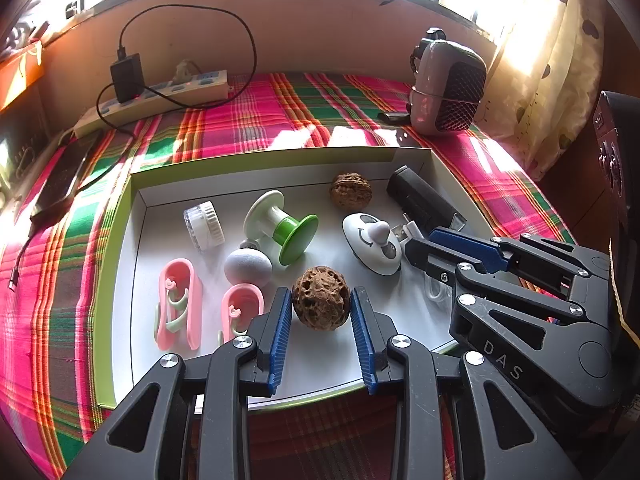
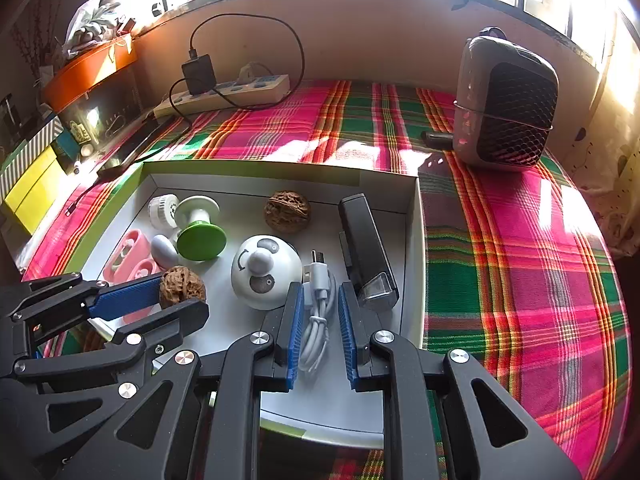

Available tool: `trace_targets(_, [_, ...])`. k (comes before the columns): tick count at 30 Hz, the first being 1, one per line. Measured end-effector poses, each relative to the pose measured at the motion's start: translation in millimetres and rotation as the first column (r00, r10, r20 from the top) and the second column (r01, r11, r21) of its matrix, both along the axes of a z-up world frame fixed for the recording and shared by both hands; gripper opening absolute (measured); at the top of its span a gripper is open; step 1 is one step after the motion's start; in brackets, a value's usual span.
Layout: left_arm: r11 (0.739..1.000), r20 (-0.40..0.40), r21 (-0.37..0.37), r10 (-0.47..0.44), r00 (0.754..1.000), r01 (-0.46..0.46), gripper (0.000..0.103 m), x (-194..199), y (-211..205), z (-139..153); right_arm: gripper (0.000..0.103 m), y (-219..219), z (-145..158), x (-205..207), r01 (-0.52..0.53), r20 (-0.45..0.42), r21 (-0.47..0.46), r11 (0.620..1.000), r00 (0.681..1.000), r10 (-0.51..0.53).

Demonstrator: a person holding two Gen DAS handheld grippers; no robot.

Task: Organize objects
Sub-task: 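Lower the walnut and cable into the box and open both tools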

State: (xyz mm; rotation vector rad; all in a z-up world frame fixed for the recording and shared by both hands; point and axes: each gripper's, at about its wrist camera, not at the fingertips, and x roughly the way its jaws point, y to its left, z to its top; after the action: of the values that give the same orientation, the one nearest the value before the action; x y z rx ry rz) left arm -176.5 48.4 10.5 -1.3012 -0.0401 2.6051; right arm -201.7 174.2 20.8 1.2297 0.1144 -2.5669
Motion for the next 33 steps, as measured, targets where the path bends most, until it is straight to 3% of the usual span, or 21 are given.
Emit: trace_targets(33, [1.0, -0.022, 0.006, 0.003, 1.0, -0.003, 0.029, 10.4, -5.0, 8.1, 0.022, -0.3, 6.4, 13.1, 0.014, -0.012, -0.002, 1.0, 1.0, -0.014])
